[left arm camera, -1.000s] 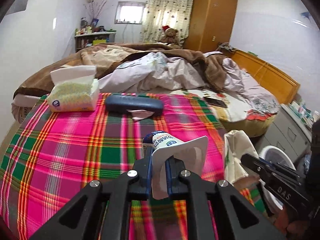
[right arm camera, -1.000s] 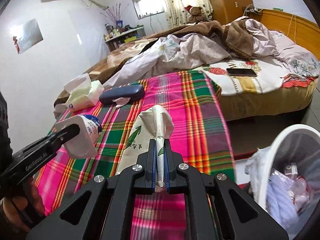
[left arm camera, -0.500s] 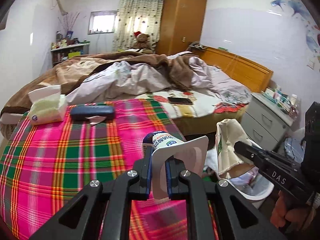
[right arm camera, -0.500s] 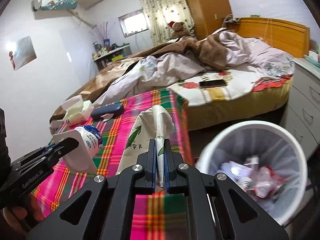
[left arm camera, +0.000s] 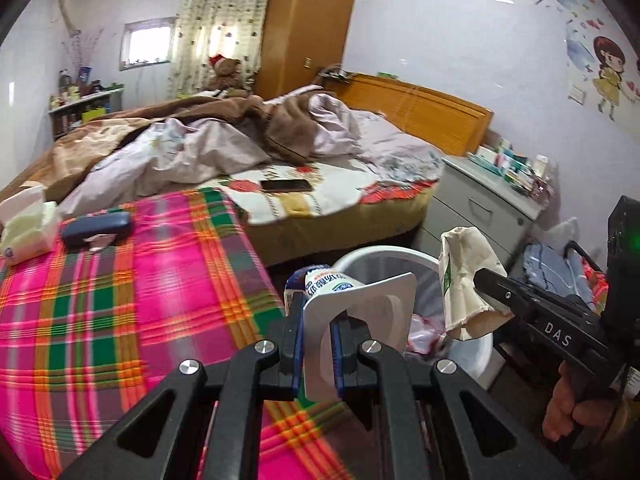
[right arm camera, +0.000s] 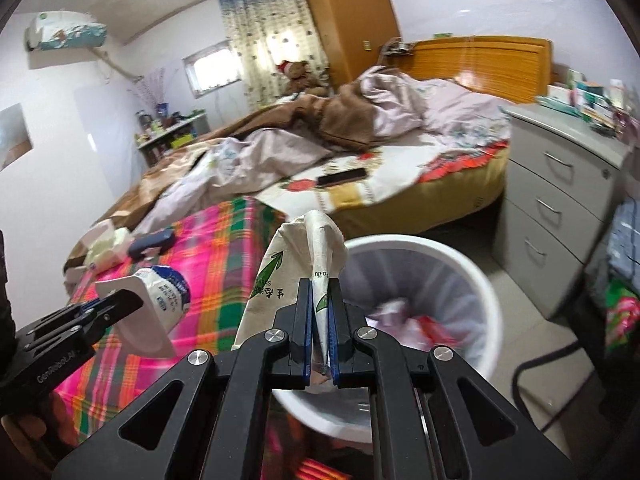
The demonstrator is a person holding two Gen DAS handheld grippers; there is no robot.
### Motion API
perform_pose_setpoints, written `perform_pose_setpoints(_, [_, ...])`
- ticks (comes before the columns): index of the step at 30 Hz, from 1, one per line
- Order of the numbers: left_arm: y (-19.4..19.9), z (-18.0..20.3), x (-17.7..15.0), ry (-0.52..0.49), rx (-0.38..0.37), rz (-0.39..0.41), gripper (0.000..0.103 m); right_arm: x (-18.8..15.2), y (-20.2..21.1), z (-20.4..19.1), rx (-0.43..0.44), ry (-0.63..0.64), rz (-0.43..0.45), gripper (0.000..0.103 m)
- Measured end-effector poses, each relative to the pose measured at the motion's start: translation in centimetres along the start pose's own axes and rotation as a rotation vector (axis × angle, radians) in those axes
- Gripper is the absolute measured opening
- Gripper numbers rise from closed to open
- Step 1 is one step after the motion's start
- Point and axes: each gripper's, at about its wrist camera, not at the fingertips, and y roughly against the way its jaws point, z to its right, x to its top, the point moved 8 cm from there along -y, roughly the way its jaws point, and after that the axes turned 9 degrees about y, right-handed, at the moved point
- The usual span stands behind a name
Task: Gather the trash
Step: 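Lift the bag and yogurt cup and carry both over the wastebasket, then open both tools to drop the bag and yogurt cup into the wastebasket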
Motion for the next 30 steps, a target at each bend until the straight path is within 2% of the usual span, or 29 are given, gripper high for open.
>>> perform_pose_setpoints(9, [-3.8, 5.1, -1.3, -0.048, -0.053, -0.071, 0.012, -1.8, -1.2, 5.1, -0.095, -0.048, -0.072, 0.007])
perform_pose_setpoints(15, [-6.1, 7.1, -1.8, -0.071, -0.055, -0.107, 0.012, -3.0, -2.3, 6.7, -0.11, -0.052, -0.123, 0.007])
perform_pose_setpoints(20, [-6.9, 7.8, -2.1, -0.093, -0.035, -0.104, 0.013, -3.3, -2.4, 7.4, -0.097, -0.046, -0.125, 0.007])
perform_pose_setpoints(21, [-7.0, 7.7, -2.1, -0.095, -0.024, -0.106, 0.017, -3.4, -2.5, 7.4, -0.091, -0.042, -0.13, 0.007])
perform_pose_setpoints(23, [-7.0, 7.6, -2.1, -0.096, -0.007, -0.102, 0.035, -3.4, -2.7, 7.3, -0.086, -0.034, -0.137, 0.008])
perform_pose_setpoints(24, [-6.9, 7.6, -2.0, -0.094, -0.005, -0.093, 0.057, -3.4, -2.6, 7.3, -0.089, -0.03, -0.136, 0.009])
perform_pose_setpoints(25, [-6.8, 7.4, -2.0, -0.085, -0.004, -0.087, 0.065, -3.4, -2.5, 7.3, -0.09, -0.027, -0.134, 0.013])
perform_pose_setpoints(26, [-6.6, 7.2, -1.9, -0.072, -0.005, -0.082, 0.065, -3.4, -2.6, 7.4, -0.09, -0.025, -0.133, 0.017])
perform_pose_setpoints(28, [-6.4, 7.0, -1.8, -0.063, -0.006, -0.08, 0.065, -3.4, -2.4, 7.3, -0.086, -0.024, -0.128, 0.044])
perform_pose_setpoints(30, [-6.2, 6.8, -1.9, -0.063, 0.003, -0.082, 0.065, -3.4, -2.2, 7.1, -0.077, -0.027, -0.12, 0.047])
